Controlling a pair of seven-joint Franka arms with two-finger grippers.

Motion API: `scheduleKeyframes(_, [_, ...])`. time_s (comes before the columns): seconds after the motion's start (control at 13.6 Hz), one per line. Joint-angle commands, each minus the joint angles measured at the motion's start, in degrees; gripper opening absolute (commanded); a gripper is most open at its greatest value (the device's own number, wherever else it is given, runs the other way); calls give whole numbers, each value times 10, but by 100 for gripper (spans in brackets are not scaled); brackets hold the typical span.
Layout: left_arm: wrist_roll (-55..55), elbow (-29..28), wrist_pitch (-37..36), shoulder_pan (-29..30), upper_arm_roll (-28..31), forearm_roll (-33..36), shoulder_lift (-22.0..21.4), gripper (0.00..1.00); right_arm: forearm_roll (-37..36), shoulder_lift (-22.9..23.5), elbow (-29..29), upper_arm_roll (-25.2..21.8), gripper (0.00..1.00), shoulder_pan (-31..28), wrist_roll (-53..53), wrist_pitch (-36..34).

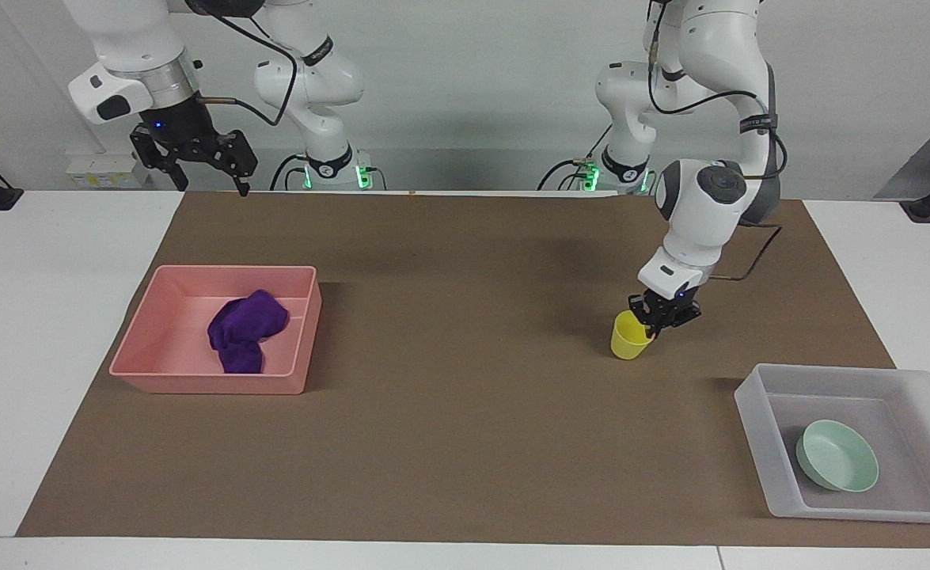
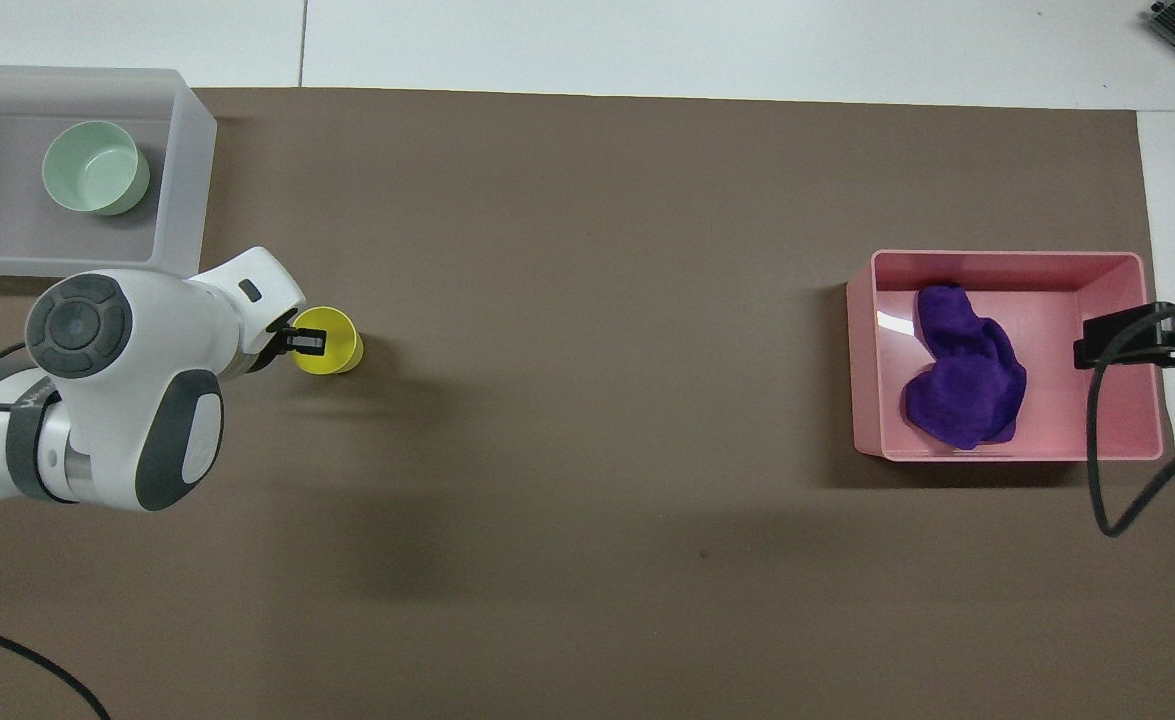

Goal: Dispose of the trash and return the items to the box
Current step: 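Carry the yellow cup with the left gripper into the white box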

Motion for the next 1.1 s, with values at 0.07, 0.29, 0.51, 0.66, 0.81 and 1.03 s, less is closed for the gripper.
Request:
scheduleKeyframes(0.07, [-9,102,-35,36,9,7,16,0,19,2,0,1,100,-9,-11,-6])
scheduleKeyframes(0.29, [-3,226,-92,85,7,7,68,0,20,-7,-18,2,100,-8,-1,-6])
scheduleKeyframes(0.51, [-2,296,-98,124,7,9,103,0,20,-7,-17,2,100,-9,-3,-5])
scheduleKeyframes(0.66, [1,363,-113,158,3,9,148,0,20,-7,-16,2,100,-9,-3,-5])
scheduleKeyframes(0.81, [20,439,-139,185,1,9,196,0,20,-9,-16,2,100,-9,-3,-5])
scheduleKeyframes(1.03, [40,536,-138,224,-19,8,280,0,20,-9,-16,3,100,-9,-3,-7])
